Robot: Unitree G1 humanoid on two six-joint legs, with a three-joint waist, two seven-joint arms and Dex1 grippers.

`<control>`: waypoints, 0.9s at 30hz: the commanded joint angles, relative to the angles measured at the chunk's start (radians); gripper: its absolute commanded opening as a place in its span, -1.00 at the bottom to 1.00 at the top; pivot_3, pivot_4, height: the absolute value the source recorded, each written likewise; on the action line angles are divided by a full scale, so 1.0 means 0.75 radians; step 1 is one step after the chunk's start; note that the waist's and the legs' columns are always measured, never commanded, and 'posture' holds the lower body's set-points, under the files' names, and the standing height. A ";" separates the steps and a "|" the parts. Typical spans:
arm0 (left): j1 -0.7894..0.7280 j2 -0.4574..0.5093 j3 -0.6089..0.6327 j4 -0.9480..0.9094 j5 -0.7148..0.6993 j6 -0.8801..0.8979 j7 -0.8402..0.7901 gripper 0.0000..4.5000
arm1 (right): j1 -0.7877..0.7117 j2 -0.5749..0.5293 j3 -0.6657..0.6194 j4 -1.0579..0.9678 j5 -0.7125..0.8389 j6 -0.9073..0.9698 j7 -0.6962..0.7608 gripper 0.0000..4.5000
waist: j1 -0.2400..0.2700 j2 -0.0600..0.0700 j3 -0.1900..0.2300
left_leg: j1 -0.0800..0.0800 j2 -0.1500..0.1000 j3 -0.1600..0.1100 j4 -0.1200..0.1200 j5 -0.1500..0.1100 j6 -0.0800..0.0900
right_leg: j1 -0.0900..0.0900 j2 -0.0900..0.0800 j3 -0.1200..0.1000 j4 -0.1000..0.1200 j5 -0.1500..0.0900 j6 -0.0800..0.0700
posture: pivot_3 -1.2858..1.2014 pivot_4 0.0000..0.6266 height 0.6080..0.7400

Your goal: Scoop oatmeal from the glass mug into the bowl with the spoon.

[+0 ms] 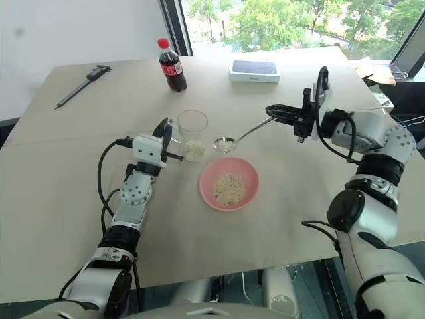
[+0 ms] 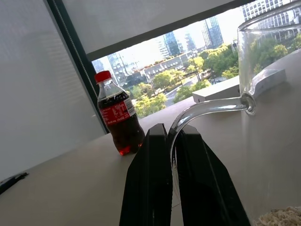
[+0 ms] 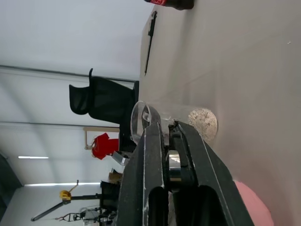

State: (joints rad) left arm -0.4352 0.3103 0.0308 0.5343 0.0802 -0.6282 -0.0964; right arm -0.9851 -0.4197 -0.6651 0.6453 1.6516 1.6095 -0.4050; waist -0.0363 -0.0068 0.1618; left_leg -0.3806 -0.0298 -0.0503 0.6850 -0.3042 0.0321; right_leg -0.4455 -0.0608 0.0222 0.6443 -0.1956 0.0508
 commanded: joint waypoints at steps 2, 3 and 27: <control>0.029 0.022 -0.009 0.062 0.025 0.019 -0.022 -0.97 | 0.063 -0.088 0.159 -0.102 0.187 0.006 0.066 -1.00 | 0.000 0.000 0.000 | 0.000 0.000 0.000 0.000 0.000 0.001 | 0.000 0.000 0.000 0.000 0.000 0.000 | 0.03 -0.52 1.00; 0.027 0.022 -0.010 0.064 0.024 0.020 -0.024 -0.97 | 0.081 -0.103 0.197 -0.131 0.209 -0.003 0.076 -1.00 | -0.001 0.000 0.000 | 0.000 0.000 0.000 0.000 0.000 0.001 | 0.000 0.000 0.000 0.000 0.000 0.000 | 0.03 -0.52 1.00; -0.001 0.015 -0.003 0.086 -0.021 0.026 -0.067 -0.97 | 0.338 -0.341 0.681 -1.229 -0.442 -0.574 0.914 -1.00 | 0.003 0.001 -0.004 | 0.000 0.000 -0.002 0.001 -0.001 0.001 | 0.001 0.001 -0.001 -0.002 0.000 0.001 | 0.03 -0.52 1.00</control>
State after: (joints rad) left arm -0.4544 0.3137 0.0305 0.5689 0.0539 -0.6349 -0.1301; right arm -0.7324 -0.6606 -0.1623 -0.2146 1.3774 1.2371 0.1882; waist -0.0343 -0.0060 0.1587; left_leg -0.3802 -0.0300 -0.0517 0.6858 -0.3047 0.0331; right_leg -0.4448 -0.0603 0.0210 0.6428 -0.1955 0.0513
